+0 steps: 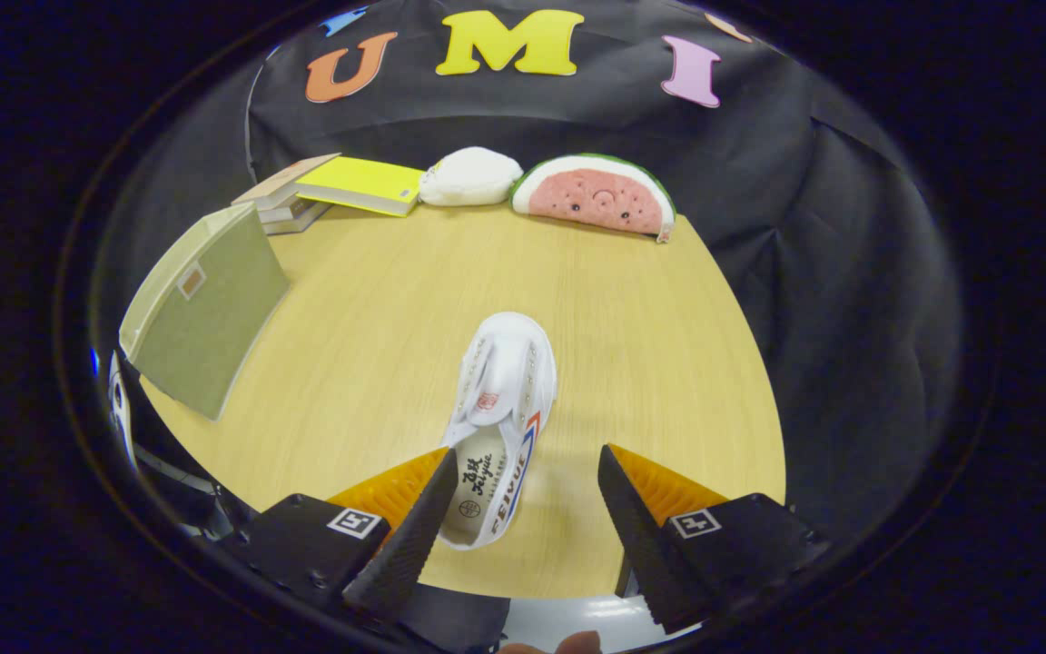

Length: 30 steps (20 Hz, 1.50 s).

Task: Open the storage box then place both shoes into the box .Put the left shoe in first, then the right shoe, with the right side of both shoes facing outward in a uniform manner.

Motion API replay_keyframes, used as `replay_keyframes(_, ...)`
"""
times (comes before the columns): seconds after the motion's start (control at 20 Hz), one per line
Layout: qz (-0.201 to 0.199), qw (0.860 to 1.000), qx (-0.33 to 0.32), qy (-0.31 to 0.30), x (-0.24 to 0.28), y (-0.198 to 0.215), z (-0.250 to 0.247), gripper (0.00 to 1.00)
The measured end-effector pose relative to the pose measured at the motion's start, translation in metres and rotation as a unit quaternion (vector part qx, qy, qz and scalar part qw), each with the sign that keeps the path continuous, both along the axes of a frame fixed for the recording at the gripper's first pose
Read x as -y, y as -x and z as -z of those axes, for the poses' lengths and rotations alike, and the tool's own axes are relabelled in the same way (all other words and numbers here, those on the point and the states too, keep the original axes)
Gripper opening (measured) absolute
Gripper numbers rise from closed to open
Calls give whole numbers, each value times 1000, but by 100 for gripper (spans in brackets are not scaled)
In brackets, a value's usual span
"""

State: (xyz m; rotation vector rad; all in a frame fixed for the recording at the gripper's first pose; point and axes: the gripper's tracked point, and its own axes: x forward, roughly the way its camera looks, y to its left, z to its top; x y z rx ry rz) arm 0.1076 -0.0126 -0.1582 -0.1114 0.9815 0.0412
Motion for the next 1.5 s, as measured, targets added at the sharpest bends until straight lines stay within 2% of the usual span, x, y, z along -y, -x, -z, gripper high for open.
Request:
replay_keyframes(0.2,-1,1000,-1,-13,3,-25,24,100)
replay_keyframes(0.4,-5,998,-33,-45,0,-32,41,92)
replay_keyframes(0.6,-8,996,-36,-78,-3,-38,43,64)
replay_keyframes(0.7,6,995,-37,-91,-2,-41,47,49)
replay_keyframes(0.8,13,995,-36,-94,-1,-41,46,37)
replay_keyframes(0.9,36,994,-34,-96,6,-41,48,26)
replay_keyframes(0.95,47,993,-32,-105,8,-39,48,14)
replay_keyframes(1.0,53,991,-32,-121,7,-38,47,7)
replay_keyframes(1.1,79,982,-39,-169,2,-35,43,5)
replay_keyframes(1.2,88,972,-47,-213,-9,-31,36,5)
replay_keyframes(1.5,82,966,-37,-244,-42,-21,5,5)
